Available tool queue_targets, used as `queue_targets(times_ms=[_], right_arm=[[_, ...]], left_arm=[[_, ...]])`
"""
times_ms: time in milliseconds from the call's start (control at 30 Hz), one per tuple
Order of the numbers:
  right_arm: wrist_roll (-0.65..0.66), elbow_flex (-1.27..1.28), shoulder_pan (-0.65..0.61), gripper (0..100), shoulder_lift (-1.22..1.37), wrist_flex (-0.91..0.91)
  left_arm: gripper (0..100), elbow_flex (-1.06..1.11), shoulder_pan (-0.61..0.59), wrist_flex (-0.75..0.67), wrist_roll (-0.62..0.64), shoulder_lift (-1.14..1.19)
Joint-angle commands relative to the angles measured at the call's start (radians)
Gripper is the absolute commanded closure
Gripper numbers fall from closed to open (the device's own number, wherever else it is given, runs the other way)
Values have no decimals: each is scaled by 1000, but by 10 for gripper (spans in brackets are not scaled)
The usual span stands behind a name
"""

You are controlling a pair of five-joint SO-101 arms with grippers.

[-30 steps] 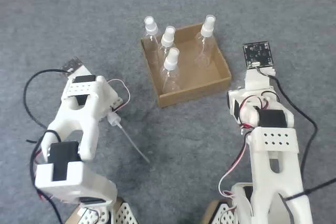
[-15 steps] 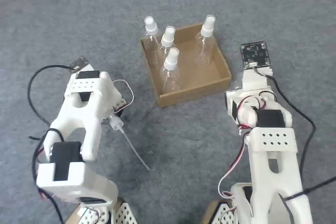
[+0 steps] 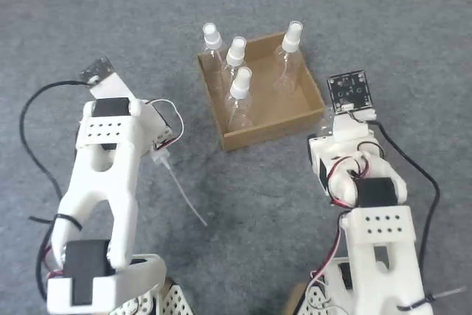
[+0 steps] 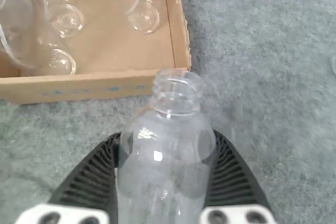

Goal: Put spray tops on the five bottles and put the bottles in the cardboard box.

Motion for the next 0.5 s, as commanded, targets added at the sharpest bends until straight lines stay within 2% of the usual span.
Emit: queue_targets(times_ms=[0, 300, 467], right_arm=[[35, -6, -13, 968, -56, 5], [35, -3, -35, 967, -56, 5], [37, -2, -51, 968, -53, 5]], left_arm=[[988, -53, 5, 5, -12, -58], [988, -145, 21, 17, -11, -60], [988, -225, 68, 120, 41, -60]])
